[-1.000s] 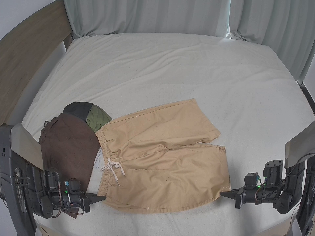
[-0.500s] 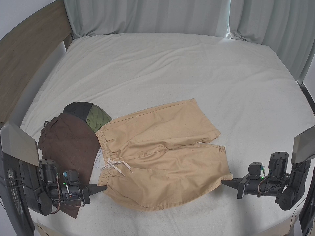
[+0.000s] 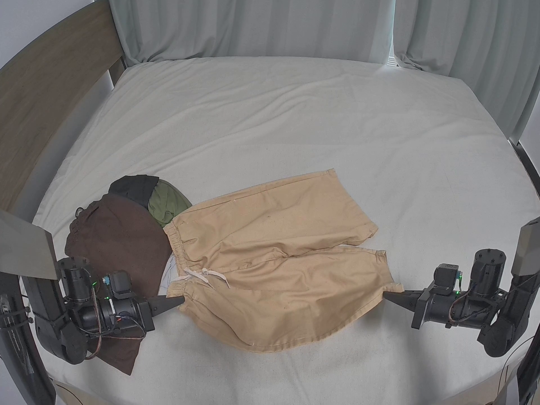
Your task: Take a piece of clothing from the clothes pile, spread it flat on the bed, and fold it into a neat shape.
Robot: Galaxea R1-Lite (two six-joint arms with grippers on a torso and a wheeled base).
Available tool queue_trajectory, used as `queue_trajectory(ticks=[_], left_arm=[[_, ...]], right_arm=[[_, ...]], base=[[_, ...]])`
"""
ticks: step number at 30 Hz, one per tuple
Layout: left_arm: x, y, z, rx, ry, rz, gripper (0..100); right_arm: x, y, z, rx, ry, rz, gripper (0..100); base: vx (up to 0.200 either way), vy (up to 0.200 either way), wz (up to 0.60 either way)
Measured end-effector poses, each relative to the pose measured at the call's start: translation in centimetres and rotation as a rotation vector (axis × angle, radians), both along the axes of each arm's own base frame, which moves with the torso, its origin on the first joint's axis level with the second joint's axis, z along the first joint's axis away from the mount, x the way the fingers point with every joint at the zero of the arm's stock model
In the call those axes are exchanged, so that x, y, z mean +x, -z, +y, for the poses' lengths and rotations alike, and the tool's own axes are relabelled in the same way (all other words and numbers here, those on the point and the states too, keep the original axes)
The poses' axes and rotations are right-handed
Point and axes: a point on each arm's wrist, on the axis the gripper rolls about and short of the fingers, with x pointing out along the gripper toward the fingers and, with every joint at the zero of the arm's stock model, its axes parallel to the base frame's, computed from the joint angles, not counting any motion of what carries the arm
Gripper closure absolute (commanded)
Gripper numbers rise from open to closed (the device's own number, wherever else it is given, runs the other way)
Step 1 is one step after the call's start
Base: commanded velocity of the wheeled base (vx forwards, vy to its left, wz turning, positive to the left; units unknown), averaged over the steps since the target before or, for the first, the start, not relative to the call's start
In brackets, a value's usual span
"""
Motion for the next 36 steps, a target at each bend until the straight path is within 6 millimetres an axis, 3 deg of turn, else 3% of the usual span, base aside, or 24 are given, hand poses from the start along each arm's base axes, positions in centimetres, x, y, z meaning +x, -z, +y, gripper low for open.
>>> queue_trajectory(ticks=[36], left_arm=[[2.2,-1.4,0.3,-0.033,-0.104,-0.05,100]], right_arm=[[-1.2,-4.1,-0.7,0.084,-0.053,-0.143,100]], base=[[0.0,0.0,0.0]])
